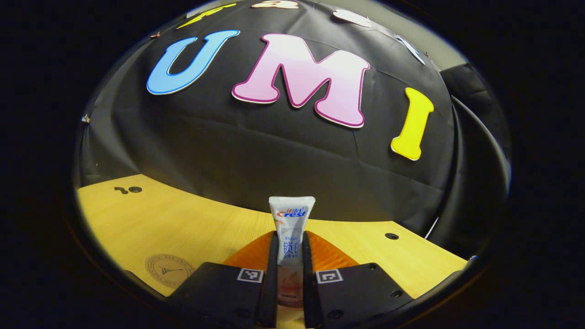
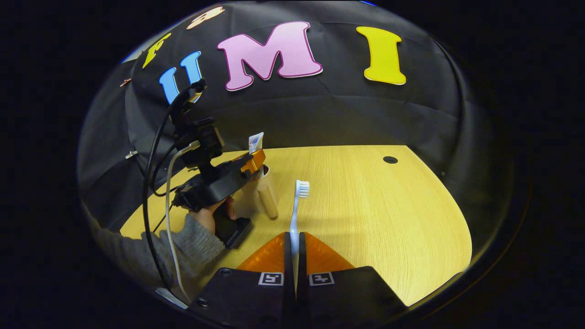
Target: Put the toothbrush and toothpaste on the desktop into the cup, then pick up the cup and place it on the coaster on the desktop.
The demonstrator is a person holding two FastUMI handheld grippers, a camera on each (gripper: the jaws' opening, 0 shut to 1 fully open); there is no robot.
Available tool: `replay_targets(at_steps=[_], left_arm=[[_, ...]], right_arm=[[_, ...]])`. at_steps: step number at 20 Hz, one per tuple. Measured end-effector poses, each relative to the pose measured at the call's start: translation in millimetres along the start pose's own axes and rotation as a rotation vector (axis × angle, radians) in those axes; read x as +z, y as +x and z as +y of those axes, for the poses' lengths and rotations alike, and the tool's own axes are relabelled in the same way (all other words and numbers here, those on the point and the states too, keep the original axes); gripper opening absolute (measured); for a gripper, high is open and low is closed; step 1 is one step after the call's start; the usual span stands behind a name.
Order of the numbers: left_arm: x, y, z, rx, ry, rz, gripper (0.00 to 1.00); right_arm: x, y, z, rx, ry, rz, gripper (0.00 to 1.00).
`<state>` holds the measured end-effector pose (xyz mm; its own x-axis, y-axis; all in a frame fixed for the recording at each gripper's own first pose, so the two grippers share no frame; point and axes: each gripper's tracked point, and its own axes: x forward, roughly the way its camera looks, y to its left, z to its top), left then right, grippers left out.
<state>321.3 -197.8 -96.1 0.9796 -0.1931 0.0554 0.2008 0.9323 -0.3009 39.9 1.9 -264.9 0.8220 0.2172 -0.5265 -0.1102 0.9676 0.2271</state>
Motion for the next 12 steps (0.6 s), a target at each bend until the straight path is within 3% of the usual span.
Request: replay_targets(at_steps=[1,2,5,6,12], left_arm=[[-5,2,-1,-0.012,-0.009,0.008,0.3],[-6,1,-2,-0.017,-0.006,0.005,0.43],[-3,-8,-5,-0.023,0.007,0.009,0.43],[2,-14,-3,-0.021,0.007,0.01,0.59],[16,-79,29,0.02,-0.011,0.058,0.74]], right_arm=[[3,2,0,0.0,0.001,-0.003,0.05],[6,2,-1,0.0,0.003,-0.009,0.05],[30,6,2,0.004,0.001,-0.049,0.05],[40,6,4,0.008,-0.003,-0.068,0.05],[125,26,34,0.077,0.015,-0.244,0.05]])
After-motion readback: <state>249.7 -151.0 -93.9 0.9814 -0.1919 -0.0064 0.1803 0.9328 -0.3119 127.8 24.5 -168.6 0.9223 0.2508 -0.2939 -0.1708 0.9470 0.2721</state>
